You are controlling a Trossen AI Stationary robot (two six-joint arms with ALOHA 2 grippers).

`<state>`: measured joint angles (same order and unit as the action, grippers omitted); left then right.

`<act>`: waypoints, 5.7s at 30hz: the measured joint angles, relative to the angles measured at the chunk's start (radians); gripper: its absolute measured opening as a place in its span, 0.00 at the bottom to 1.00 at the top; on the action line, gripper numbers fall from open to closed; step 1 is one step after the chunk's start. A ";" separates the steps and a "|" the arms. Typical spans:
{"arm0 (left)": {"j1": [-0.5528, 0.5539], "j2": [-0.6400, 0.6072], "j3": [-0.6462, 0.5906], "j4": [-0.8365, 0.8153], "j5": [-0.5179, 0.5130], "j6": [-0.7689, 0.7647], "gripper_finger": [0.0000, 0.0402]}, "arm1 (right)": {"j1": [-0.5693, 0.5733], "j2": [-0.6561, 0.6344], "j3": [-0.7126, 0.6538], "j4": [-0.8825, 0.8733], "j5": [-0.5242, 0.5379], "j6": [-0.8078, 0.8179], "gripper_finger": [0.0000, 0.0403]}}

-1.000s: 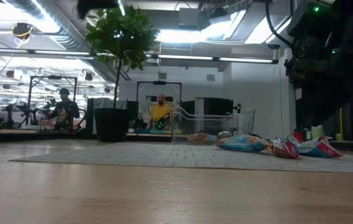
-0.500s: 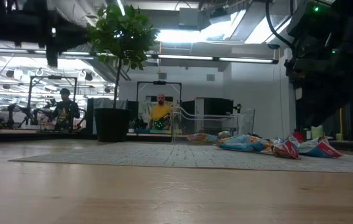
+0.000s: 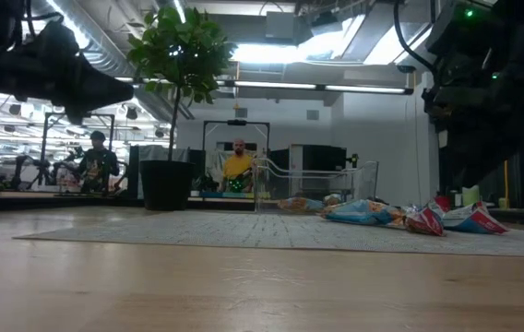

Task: Pick and place Granola Bars by type
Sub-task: Put the red granola bar into the bottom right transparent bin

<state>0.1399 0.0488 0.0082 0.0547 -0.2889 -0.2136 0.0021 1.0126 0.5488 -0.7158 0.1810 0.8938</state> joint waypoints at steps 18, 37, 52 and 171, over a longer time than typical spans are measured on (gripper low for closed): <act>-0.003 0.043 0.000 -0.039 0.268 0.022 0.03 | 0.000 0.000 0.000 0.001 -0.001 0.022 0.74; -0.052 0.069 0.000 -0.043 0.282 0.234 0.01 | 0.000 0.000 0.000 -0.003 -0.036 0.031 0.74; -0.052 0.069 0.000 -0.043 0.282 0.243 0.02 | -0.030 0.121 0.000 0.090 0.042 0.067 0.74; -0.052 0.069 0.000 -0.037 0.282 0.243 0.02 | 0.867 0.274 0.463 0.248 -0.043 0.176 0.06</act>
<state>0.0879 0.1177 0.0085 0.0177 -0.0071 0.0296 0.8696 1.2870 1.0122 -0.4678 0.1385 1.0698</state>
